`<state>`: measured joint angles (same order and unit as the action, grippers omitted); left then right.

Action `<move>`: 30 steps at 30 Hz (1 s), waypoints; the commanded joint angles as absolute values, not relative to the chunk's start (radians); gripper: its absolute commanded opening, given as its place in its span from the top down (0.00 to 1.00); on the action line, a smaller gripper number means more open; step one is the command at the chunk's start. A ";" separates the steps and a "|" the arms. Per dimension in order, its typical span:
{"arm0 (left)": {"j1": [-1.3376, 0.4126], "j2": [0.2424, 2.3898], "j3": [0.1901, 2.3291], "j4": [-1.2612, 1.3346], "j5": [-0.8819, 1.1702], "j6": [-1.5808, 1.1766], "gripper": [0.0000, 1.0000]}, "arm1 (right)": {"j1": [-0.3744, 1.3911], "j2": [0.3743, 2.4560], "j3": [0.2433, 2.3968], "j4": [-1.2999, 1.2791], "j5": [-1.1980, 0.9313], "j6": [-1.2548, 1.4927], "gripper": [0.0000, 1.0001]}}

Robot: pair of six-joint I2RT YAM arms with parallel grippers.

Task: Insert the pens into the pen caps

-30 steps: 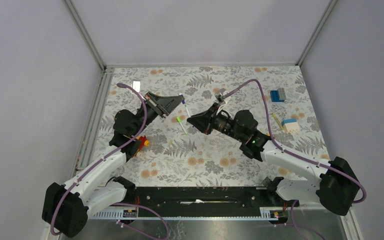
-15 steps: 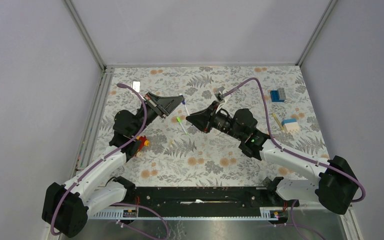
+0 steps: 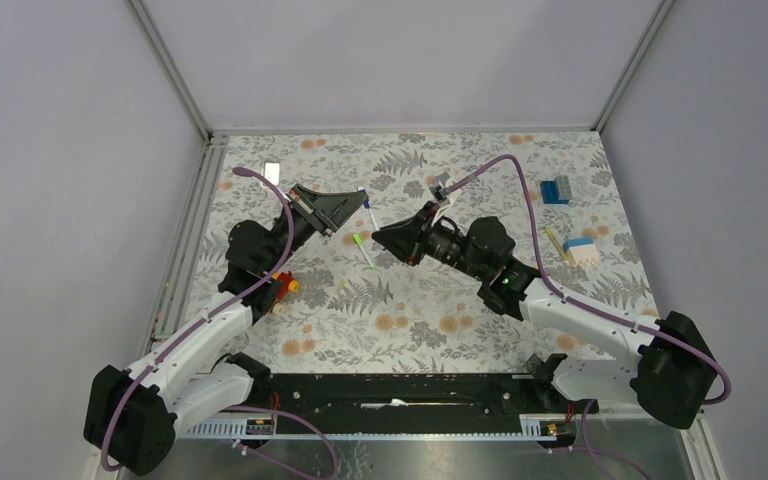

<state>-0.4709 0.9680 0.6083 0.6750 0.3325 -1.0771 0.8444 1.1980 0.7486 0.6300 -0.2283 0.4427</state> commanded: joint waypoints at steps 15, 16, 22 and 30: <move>-0.465 0.971 0.632 0.731 0.307 -1.054 1.00 | 0.848 1.193 0.784 0.682 -0.238 0.440 1.00; -0.465 0.970 0.628 0.738 0.306 -1.059 1.00 | 0.848 1.194 0.786 0.682 -0.238 0.441 1.00; -0.465 0.968 0.629 0.742 0.307 -1.062 1.00 | 0.849 1.199 0.784 0.680 -0.238 0.442 1.00; -0.465 0.979 0.628 0.754 0.318 -1.069 1.00 | 0.848 1.200 0.785 0.679 -0.237 0.443 1.00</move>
<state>-0.4694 0.9714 0.6086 0.6758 0.3073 -1.0657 0.8444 1.1980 0.7486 0.6342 -0.2287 0.4431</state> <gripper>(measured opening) 0.144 0.196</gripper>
